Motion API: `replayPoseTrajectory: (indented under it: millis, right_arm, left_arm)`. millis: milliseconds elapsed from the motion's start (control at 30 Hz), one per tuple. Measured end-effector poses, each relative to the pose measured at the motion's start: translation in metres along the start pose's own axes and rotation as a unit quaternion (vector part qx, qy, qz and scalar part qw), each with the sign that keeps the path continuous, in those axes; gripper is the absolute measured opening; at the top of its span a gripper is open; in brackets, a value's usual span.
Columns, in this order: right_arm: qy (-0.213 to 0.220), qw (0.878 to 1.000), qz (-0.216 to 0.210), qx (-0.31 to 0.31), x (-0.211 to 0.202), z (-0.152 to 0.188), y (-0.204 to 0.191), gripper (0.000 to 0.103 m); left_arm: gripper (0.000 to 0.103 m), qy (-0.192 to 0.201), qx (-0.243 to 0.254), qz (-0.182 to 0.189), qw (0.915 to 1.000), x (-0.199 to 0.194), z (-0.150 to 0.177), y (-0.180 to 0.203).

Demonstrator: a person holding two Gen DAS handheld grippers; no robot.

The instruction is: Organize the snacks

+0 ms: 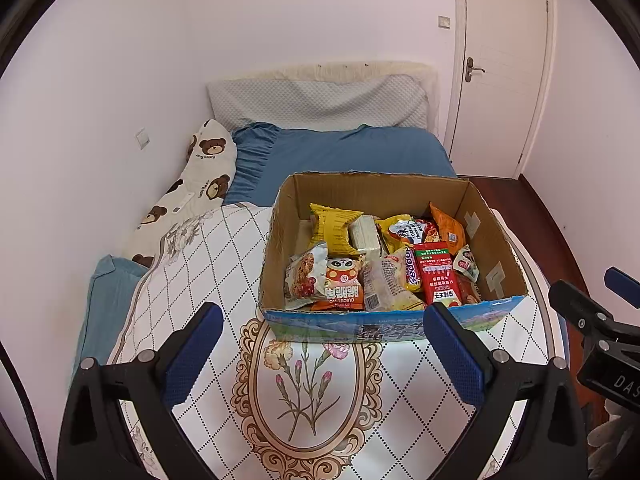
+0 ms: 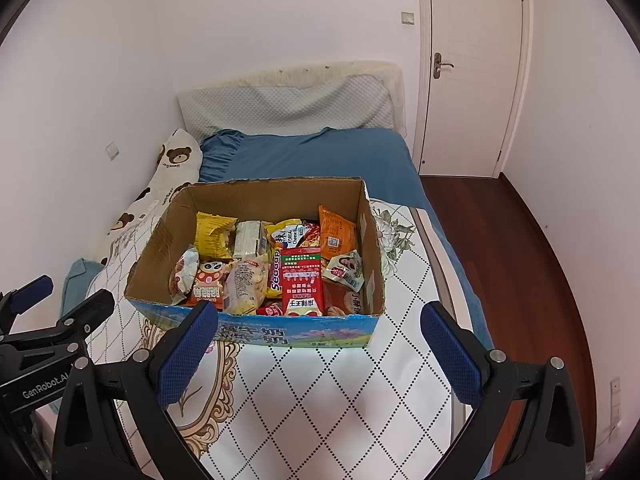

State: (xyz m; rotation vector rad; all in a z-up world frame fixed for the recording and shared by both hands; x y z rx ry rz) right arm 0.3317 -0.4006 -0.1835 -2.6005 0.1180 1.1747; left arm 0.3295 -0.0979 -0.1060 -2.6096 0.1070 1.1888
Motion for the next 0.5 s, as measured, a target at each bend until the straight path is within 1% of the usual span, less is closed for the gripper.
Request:
replayPoseTrajectory:
  millis: [367,500]
  right_arm:
    - [-0.002,1.0,-0.004,-0.001,0.0005,0.0016,-0.0011,0.103]
    - [-0.002,1.0,-0.004,-0.001,0.0005,0.001,-0.0015,0.103]
  left_arm:
    - [0.103,-0.001,0.003,0.002,1.0,-0.0028,-0.0004,0.0006]
    - [0.103,0.01,0.001,0.001,1.0,-0.0058,-0.001,0.0006]
Point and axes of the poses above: each gripper's, at about its wrist camera, not at the fingertips, and x roughly the way its jaws point, y to its right, z to its underside, the point moved 6 cm from there along x, roughly the way its jaws point, and after that the axes turned 12 degrees about x, right-handed, at the moved point
